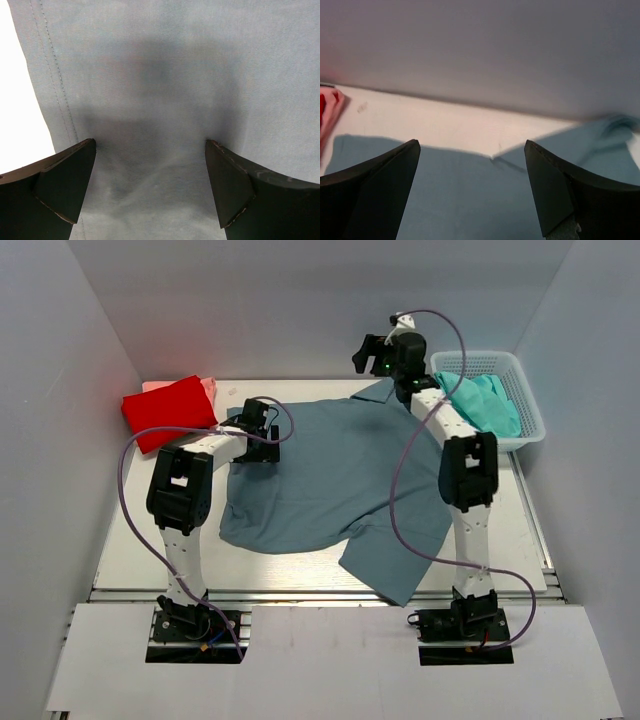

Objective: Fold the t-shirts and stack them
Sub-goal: Flatten out the tshirt

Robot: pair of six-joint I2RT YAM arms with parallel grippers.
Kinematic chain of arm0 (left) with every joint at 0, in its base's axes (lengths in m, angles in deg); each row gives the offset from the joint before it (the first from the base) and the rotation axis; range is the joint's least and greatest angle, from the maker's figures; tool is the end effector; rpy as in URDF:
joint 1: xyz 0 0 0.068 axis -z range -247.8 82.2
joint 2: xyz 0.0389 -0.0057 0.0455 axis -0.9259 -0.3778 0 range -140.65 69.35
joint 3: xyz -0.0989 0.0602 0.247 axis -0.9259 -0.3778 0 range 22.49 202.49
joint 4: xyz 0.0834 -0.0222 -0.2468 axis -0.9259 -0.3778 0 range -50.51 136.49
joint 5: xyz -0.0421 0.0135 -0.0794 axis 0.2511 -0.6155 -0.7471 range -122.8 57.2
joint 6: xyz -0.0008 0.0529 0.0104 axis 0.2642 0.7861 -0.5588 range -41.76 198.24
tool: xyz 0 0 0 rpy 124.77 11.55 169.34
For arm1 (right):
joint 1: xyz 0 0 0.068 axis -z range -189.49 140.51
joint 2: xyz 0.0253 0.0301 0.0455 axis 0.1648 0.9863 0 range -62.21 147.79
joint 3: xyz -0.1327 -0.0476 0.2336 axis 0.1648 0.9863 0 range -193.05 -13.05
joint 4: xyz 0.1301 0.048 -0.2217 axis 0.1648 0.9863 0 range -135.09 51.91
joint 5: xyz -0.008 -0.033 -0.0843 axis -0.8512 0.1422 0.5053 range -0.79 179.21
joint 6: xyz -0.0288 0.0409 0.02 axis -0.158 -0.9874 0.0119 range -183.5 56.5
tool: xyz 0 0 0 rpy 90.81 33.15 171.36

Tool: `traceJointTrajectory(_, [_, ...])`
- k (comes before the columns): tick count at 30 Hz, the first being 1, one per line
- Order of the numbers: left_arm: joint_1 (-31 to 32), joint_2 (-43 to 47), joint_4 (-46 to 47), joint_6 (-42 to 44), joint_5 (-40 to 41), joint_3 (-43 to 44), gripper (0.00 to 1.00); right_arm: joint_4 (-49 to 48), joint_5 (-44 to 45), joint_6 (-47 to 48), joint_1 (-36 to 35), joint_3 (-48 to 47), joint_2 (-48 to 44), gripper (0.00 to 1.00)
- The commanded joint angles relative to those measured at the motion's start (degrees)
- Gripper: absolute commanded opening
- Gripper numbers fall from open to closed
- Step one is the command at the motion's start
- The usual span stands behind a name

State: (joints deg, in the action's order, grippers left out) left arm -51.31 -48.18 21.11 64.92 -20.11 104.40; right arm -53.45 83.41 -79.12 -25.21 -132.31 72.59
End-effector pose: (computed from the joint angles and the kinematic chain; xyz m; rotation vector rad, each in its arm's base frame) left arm 0.4132 -0.1142 0.1585 -0.0028 2.5970 0.1062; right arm 0.5446 0.1570 0.2794 -0.0786 1.7182 0.4933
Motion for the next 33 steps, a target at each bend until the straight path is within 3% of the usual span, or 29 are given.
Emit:
traceJointTrajectory(1, [-0.6, 2.7, -2.7, 0.7, 1.2, 1.7, 1.0, 6.8, 3.7, 4.3, 0.7, 10.4, -9.4, 0.9])
traceJointTrajectory(9, [-1.1, -0.2, -4.4, -1.0, 3.3, 9.7, 1.0, 16.3, 13.2, -0.4, 0.7, 30.4, -23.5, 0.9])
traceJointTrajectory(18, [-5.2, -10.8, -1.8, 0.1, -5.5, 21.5, 1.0, 19.4, 16.3, -6.4, 1.0, 47.9, -29.6, 0.9])
traceJointTrajectory(25, [-7.4, -21.7, -4.0, 0.1, -8.6, 30.8, 1.0, 22.7, 17.7, -7.0, 1.7, 46.9, -25.2, 0.9])
traceJointTrajectory(33, [-9.3, -33.0, -4.1, 2.6, -14.0, 43.1, 1.0, 31.9, 17.7, -8.9, 3.5, 29.9, -10.3, 0.9])
